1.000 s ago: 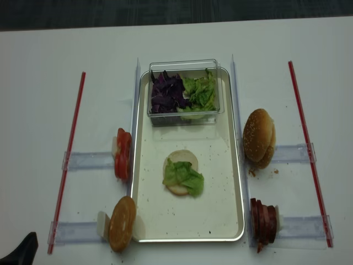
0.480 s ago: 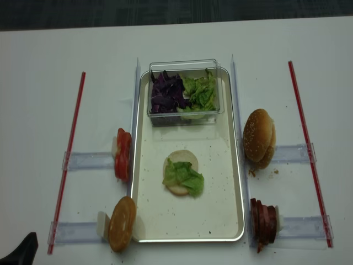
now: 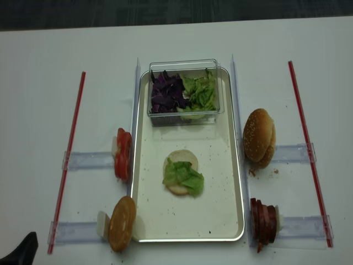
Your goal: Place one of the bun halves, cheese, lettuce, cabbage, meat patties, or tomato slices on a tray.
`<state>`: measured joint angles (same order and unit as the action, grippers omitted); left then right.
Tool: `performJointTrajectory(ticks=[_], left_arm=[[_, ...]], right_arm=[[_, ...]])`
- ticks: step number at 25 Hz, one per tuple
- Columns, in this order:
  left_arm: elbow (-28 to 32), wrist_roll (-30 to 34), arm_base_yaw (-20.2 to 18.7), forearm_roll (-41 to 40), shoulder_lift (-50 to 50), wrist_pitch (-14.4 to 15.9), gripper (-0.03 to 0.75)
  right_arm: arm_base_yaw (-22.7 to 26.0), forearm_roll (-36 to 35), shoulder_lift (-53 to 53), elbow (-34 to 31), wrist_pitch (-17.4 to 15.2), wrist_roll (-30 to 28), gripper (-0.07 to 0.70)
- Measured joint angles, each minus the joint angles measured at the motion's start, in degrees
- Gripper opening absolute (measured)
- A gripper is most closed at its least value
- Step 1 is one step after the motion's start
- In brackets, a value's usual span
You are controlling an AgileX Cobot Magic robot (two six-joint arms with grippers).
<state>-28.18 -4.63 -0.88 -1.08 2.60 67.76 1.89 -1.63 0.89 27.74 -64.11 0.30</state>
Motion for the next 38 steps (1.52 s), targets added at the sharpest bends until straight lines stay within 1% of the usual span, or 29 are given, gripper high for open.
performJointTrajectory(ticks=[38], left_arm=[[0.00,0.00,0.00,0.00,0.00,0.00,0.653]], right_arm=[[0.00,0.00,0.00,-0.22,-0.27,0.00,0.593]])
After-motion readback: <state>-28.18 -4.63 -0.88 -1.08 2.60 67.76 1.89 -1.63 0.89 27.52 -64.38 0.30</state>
